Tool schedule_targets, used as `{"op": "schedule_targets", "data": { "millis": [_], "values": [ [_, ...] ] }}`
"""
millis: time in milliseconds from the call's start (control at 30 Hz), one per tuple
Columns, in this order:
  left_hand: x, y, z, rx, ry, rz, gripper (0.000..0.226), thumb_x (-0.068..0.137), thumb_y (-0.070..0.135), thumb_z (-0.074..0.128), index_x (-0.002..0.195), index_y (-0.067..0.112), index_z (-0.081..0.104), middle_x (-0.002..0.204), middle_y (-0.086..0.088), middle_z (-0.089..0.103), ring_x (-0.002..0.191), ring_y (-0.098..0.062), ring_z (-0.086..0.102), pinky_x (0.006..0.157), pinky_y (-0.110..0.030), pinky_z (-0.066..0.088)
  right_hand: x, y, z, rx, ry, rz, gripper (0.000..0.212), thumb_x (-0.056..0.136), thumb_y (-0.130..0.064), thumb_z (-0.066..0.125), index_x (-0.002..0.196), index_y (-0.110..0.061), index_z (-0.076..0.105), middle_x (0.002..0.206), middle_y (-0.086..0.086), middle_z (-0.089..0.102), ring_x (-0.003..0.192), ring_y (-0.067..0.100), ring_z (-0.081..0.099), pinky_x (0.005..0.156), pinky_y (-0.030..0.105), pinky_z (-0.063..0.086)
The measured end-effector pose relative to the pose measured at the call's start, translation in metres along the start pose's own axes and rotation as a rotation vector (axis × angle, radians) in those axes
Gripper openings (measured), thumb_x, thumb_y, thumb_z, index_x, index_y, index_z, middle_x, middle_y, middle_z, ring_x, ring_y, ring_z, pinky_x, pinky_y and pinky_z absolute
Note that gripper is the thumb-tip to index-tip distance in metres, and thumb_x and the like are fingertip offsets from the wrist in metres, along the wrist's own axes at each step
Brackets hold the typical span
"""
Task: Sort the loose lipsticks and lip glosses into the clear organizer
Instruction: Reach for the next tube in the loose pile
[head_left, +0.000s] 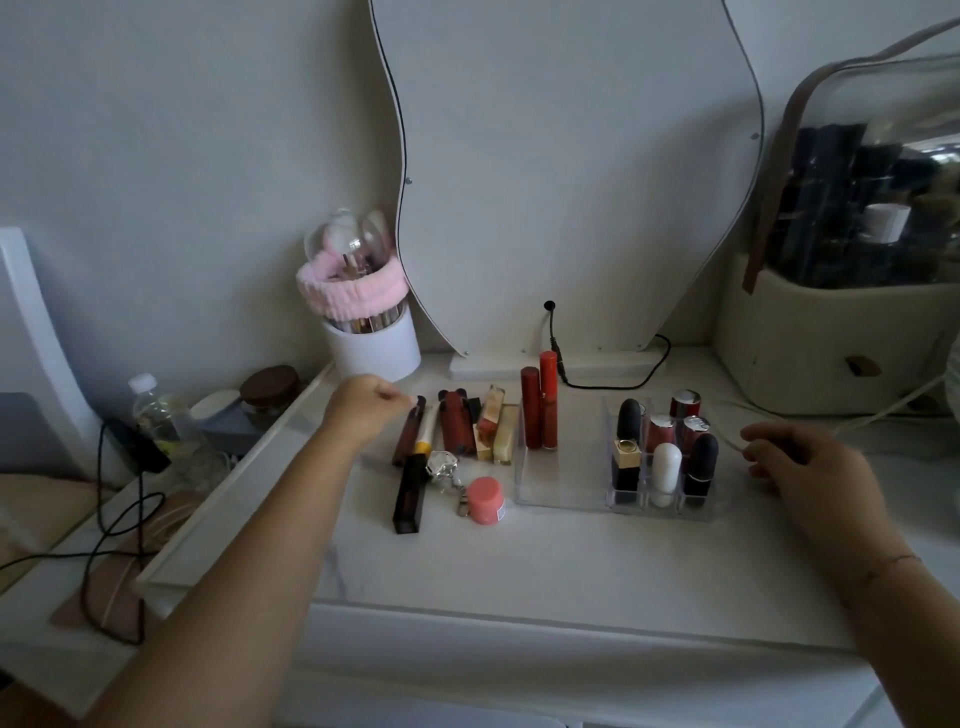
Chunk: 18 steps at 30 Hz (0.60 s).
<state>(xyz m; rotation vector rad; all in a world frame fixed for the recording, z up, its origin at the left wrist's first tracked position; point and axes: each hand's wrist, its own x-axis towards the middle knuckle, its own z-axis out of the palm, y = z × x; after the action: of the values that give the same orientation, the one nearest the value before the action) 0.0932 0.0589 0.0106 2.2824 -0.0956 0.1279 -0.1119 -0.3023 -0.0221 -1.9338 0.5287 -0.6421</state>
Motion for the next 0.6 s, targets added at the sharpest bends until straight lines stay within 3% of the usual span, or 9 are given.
{"op": "schedule_targets", "data": {
  "millis": [100, 200, 300, 367, 467, 533, 600],
  "values": [
    [0.001, -0.012, 0.012, 0.072, -0.019, -0.050, 0.021, 0.075, 0.027, 0.077, 0.087, 0.010, 0.071, 0.084, -0.004, 0.065, 0.082, -0.019, 0.060, 0.078, -0.028, 0.044, 0.001, 0.003, 0.000, -0.023, 0.008, -0.019, 0.013, 0.088, -0.014, 0.057, 0.090, -0.025, 0.064, 0.080, -0.004, 0.065, 0.074, 0.015, 0.061, 0.072, 0.032, 0.049],
    [0.002, -0.014, 0.017, 0.087, 0.006, -0.055, 0.018, 0.073, 0.027, 0.077, 0.073, 0.018, 0.061, 0.074, -0.008, 0.058, 0.072, -0.019, 0.053, 0.070, -0.028, 0.038, 0.004, 0.008, 0.001, -0.011, 0.023, -0.024, 0.013, 0.087, -0.013, 0.058, 0.091, -0.024, 0.065, 0.080, -0.002, 0.066, 0.073, 0.017, 0.062, 0.059, 0.014, 0.049],
    [0.004, -0.014, 0.017, 0.103, 0.020, -0.072, 0.016, 0.071, 0.023, 0.077, 0.074, 0.014, 0.064, 0.078, -0.016, 0.063, 0.073, -0.022, 0.057, 0.068, -0.029, 0.039, 0.006, 0.011, 0.002, 0.012, 0.026, -0.010, 0.014, 0.087, -0.013, 0.059, 0.091, -0.024, 0.067, 0.080, -0.002, 0.068, 0.069, 0.015, 0.062, 0.054, 0.003, 0.044],
    [0.006, -0.012, 0.017, 0.118, 0.025, -0.095, 0.018, 0.068, 0.019, 0.076, 0.076, 0.005, 0.067, 0.075, -0.016, 0.062, 0.072, -0.025, 0.060, 0.065, -0.030, 0.040, 0.006, 0.012, 0.001, 0.012, 0.030, -0.009, 0.015, 0.086, -0.013, 0.059, 0.089, -0.025, 0.067, 0.078, -0.002, 0.068, 0.060, 0.005, 0.061, 0.052, 0.002, 0.043],
    [0.005, -0.006, 0.015, 0.233, -0.009, -0.105, 0.019, 0.067, 0.014, 0.072, 0.060, 0.002, 0.060, 0.055, -0.009, 0.049, 0.055, -0.024, 0.047, 0.054, -0.025, 0.034, 0.006, 0.012, 0.001, -0.001, 0.027, -0.015, 0.016, 0.086, -0.013, 0.060, 0.086, -0.027, 0.066, 0.077, -0.002, 0.068, 0.055, -0.003, 0.058, 0.052, 0.002, 0.043],
    [0.003, -0.004, 0.013, 0.237, 0.001, -0.108, 0.025, 0.067, 0.014, 0.070, 0.054, 0.006, 0.050, 0.049, -0.005, 0.041, 0.051, -0.022, 0.041, 0.050, -0.025, 0.029, 0.007, 0.012, 0.001, 0.005, 0.028, -0.018, 0.016, 0.085, -0.012, 0.060, 0.086, -0.027, 0.067, 0.077, -0.001, 0.068, 0.056, 0.000, 0.060, 0.052, 0.003, 0.043],
    [0.000, -0.001, 0.007, 0.115, 0.027, -0.112, 0.015, 0.069, 0.012, 0.067, 0.060, 0.004, 0.058, 0.055, -0.008, 0.049, 0.057, -0.023, 0.048, 0.055, -0.026, 0.036, 0.007, 0.013, 0.001, -0.001, 0.025, -0.020, 0.015, 0.086, -0.012, 0.059, 0.088, -0.025, 0.067, 0.078, -0.001, 0.068, 0.059, 0.008, 0.060, 0.052, 0.003, 0.044]
  ]
}}
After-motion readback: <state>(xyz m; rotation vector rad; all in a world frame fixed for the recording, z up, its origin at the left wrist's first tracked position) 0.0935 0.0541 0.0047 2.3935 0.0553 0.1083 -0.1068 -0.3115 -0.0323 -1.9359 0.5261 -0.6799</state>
